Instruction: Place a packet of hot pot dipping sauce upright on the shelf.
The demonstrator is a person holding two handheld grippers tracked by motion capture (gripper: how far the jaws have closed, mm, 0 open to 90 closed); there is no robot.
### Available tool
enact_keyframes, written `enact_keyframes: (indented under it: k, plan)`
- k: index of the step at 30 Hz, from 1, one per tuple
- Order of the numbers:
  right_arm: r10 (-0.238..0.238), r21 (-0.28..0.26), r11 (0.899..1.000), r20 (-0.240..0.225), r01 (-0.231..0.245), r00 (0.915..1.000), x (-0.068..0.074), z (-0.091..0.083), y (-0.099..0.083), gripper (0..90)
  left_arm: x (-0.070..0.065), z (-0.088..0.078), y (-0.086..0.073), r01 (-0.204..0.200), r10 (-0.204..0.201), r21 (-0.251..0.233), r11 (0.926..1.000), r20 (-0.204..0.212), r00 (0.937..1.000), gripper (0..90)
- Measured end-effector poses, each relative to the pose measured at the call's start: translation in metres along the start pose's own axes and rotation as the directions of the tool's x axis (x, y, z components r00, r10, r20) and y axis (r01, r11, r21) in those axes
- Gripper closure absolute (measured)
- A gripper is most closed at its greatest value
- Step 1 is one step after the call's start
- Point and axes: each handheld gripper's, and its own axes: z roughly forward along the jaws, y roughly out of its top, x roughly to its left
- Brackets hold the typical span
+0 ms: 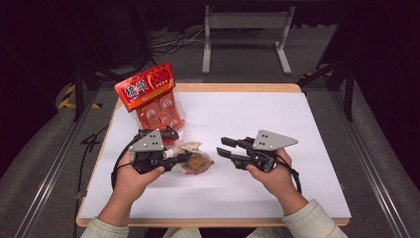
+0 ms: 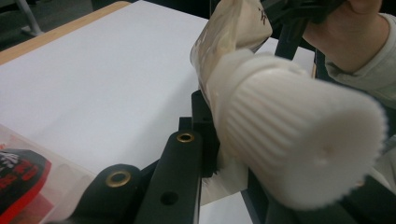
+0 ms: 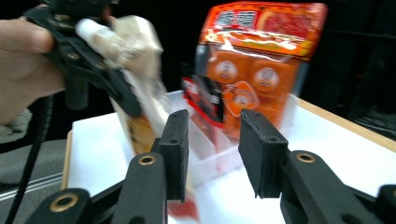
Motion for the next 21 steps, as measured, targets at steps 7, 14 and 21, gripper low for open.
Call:
enact_keyframes:
  k: [7, 14, 21]
  plan:
    - [0.042, 0.02, 0.999, 0.072, -0.043, 0.9965, -0.018, -0.027, -0.009, 61.5, 0.007, -0.014, 0.009, -0.007, 0.007, 0.046, 0.9989, -0.008, 0.9999, 87.7]
    - [0.08, 0.03, 0.996, 0.119, -0.085, 0.9896, -0.032, -0.044, -0.019, 60.9, 0.019, -0.031, 0.018, 0.002, 0.0, 0.077, 0.9971, -0.02, 0.9998, 87.7]
    - [0.107, 0.043, 0.992, 0.149, -0.114, 0.983, -0.041, -0.052, -0.025, 59.0, 0.027, -0.047, 0.022, 0.026, -0.02, 0.1, 0.9947, -0.063, 0.9978, 87.7]
